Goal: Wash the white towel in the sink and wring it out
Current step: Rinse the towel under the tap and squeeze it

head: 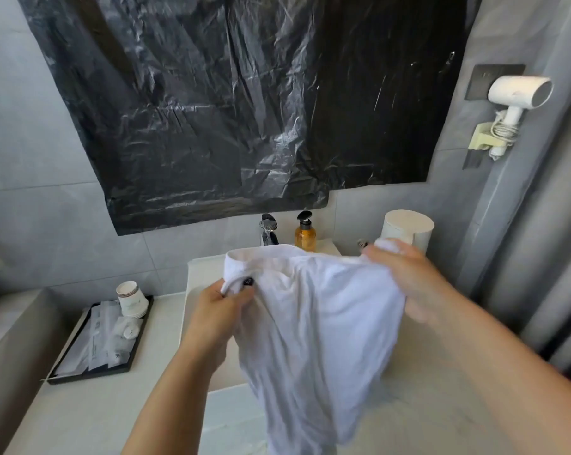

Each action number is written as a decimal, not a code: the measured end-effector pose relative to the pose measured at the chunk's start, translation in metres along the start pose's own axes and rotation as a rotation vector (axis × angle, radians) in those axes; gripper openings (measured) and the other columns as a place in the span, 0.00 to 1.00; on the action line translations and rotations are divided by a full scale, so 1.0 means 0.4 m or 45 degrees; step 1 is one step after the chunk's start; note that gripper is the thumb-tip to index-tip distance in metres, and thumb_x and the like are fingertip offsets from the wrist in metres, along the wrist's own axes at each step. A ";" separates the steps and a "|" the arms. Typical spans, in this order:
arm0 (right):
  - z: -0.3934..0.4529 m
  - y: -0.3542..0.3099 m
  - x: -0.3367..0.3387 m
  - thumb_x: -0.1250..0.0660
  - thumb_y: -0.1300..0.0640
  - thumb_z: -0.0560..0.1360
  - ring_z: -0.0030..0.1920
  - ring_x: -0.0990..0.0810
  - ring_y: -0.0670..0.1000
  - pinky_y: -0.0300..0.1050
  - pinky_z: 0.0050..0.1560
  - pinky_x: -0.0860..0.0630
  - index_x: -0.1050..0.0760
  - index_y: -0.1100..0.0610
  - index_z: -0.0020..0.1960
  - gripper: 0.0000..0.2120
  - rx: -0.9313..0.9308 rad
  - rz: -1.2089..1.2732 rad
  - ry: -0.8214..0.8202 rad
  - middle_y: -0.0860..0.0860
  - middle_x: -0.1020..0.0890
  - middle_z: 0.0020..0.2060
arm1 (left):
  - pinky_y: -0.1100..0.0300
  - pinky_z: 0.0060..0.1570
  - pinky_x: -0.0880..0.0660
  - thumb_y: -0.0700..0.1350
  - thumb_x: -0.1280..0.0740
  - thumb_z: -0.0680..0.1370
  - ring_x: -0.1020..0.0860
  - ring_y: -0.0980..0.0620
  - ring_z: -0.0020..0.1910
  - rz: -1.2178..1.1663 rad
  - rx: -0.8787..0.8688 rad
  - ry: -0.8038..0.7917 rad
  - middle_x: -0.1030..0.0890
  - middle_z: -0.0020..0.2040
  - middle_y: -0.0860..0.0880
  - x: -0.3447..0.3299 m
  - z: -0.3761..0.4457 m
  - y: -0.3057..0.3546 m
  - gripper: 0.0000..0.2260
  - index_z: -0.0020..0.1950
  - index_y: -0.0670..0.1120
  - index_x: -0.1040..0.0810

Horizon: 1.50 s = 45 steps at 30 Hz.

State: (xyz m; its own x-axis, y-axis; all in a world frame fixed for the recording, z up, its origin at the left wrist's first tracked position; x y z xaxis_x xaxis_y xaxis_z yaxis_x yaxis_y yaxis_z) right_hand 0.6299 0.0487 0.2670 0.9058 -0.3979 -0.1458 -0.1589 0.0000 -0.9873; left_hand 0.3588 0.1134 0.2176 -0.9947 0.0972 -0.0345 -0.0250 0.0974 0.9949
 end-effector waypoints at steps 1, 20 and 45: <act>0.015 -0.037 0.019 0.30 0.58 0.76 0.35 0.18 0.48 0.38 0.34 0.24 0.24 0.57 0.52 0.07 0.013 -0.005 0.071 0.53 0.17 0.39 | 0.53 0.43 0.28 0.44 0.26 0.71 0.22 0.45 0.42 0.025 -0.002 0.084 0.18 0.41 0.43 0.017 0.017 0.009 0.08 0.46 0.41 0.19; 0.044 -0.330 0.058 0.36 0.65 0.77 0.41 0.20 0.54 0.45 0.40 0.22 0.23 0.61 0.53 0.06 0.267 -0.071 0.150 0.56 0.21 0.43 | 0.57 0.36 0.31 0.44 0.30 0.68 0.27 0.46 0.34 -0.095 -0.064 0.314 0.24 0.35 0.45 0.092 0.053 0.307 0.06 0.37 0.42 0.23; -0.157 -0.213 -0.178 0.35 0.43 0.74 0.32 0.36 0.43 0.35 0.33 0.36 0.29 0.61 0.41 0.20 0.767 -0.721 -0.531 0.43 0.33 0.29 | 0.53 0.47 0.30 0.54 0.39 0.79 0.25 0.48 0.44 0.027 -0.620 -0.470 0.18 0.44 0.39 -0.185 -0.100 0.277 0.17 0.50 0.44 0.15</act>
State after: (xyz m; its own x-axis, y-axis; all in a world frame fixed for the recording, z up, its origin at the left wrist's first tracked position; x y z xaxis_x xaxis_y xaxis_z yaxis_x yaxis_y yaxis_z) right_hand 0.5545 0.0195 0.3654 0.8727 -0.1215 0.4729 0.4757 0.4297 -0.7675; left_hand 0.4255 0.0774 0.3343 -0.8971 0.4398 0.0417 -0.1354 -0.3637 0.9216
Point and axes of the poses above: each hand's wrist, its own z-axis towards the middle knuckle, its own x-axis out of the back of the hand, y = z × x, the point moved 7 cm from there along z, towards the middle knuckle
